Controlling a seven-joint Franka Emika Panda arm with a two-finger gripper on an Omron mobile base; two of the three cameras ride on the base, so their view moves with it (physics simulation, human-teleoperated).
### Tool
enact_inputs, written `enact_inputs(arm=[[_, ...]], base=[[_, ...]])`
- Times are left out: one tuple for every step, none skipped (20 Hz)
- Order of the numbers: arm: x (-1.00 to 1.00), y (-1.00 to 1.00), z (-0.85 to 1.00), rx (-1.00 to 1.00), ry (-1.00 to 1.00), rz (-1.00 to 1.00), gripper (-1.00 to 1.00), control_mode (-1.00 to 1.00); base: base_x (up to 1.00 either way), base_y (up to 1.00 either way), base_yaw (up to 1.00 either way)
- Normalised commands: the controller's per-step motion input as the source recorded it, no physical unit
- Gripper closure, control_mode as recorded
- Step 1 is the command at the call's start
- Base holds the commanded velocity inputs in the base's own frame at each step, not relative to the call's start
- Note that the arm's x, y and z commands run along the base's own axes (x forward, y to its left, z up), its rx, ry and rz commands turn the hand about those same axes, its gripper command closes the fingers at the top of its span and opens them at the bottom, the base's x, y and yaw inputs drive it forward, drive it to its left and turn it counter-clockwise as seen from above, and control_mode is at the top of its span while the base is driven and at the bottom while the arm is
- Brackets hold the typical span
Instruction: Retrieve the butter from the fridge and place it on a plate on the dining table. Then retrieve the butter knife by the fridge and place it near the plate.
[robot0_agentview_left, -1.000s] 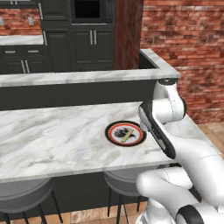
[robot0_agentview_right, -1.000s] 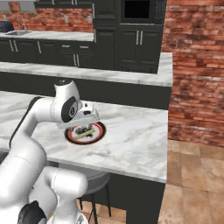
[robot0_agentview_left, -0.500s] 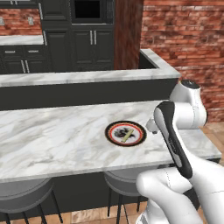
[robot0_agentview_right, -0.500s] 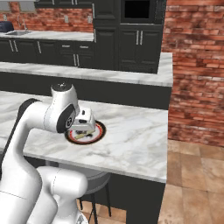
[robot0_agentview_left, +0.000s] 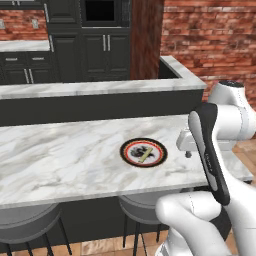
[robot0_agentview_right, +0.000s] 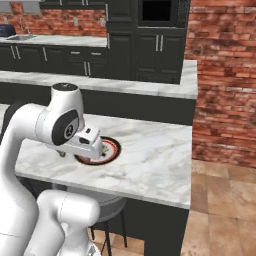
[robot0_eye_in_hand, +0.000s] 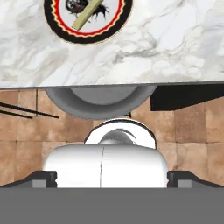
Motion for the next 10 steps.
enact_inputs(arm=[[-0.44,0.00,-0.14,0.00,0.19,-0.15,-1.00,-1.00],[-0.12,0.00,-0.24,0.00,0.14,-0.12,-1.00,-1.00],[0.00,0.00,-0.03,0.00,0.00,-0.03,-1.00,-1.00],[0.00,0.00,0.00,0.00,0.00,0.00,-1.00,-1.00],[0.00,0.00,0.00,0.00,0.00,0.00,-1.00,-1.00],[0.00,0.00,0.00,0.00,0.00,0.00,-1.00,-1.00],[0.00,0.00,0.00,0.00,0.00,0.00,-1.00,-1.00],[0.00,0.17,0.00,0.00,0.00,0.00,-1.00,-1.00],[0.00,0.48,0.00,0.00,0.00,0.00,-1.00,-1.00],[-0.05,0.47,0.00,0.00,0.00,0.00,-1.00,-1.00]], base=[[0.00,0.00,0.00],[0.00,0.00,0.00],[0.00,0.00,0.00],[0.00,0.00,0.00],[0.00,0.00,0.00],[0.00,0.00,0.00],[0.00,0.00,0.00],[0.00,0.00,0.00],[0.00,0.00,0.00],[0.00,0.00,0.00]])
